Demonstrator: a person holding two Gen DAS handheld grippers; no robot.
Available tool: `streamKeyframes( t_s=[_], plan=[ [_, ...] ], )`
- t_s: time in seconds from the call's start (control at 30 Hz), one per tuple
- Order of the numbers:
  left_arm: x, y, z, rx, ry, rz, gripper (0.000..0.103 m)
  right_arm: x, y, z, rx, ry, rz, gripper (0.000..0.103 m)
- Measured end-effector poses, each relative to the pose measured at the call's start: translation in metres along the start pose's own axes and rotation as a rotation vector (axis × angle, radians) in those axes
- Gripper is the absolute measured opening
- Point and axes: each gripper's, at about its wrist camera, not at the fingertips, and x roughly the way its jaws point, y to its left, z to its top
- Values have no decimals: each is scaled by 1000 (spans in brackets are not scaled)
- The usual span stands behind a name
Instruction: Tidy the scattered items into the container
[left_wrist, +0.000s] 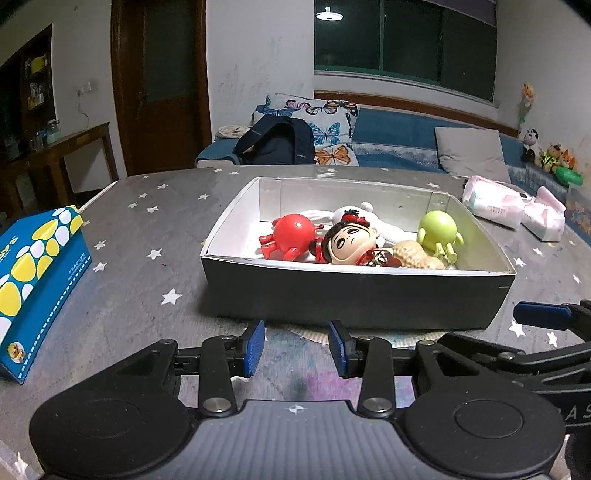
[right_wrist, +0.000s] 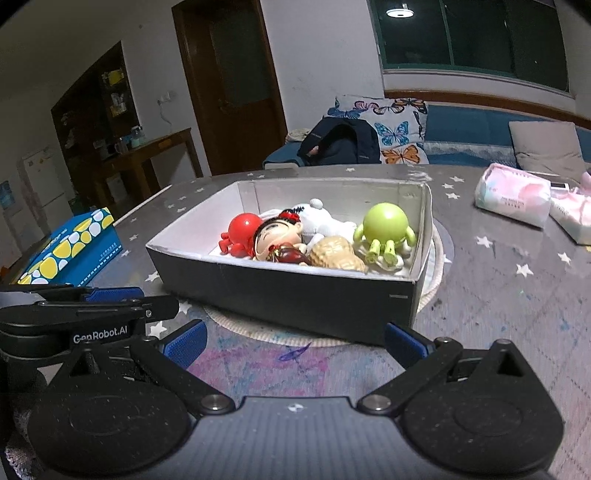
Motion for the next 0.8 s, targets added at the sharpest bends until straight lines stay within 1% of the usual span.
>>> streamKeyframes(
  t_s=[0.47, 0.67, 0.8],
  plan=[
    [0, -11, -5, 51, -8, -27, 40, -12, -4, -12, 80, 1, -38, 103],
    [3, -11, -9, 63, 0, -35, 40, -12, -2, -15, 89, 11, -60, 103],
    [5, -8, -9, 66, -9, -30, 40, -8, 2, -15, 86, 25, -73, 103]
  ],
)
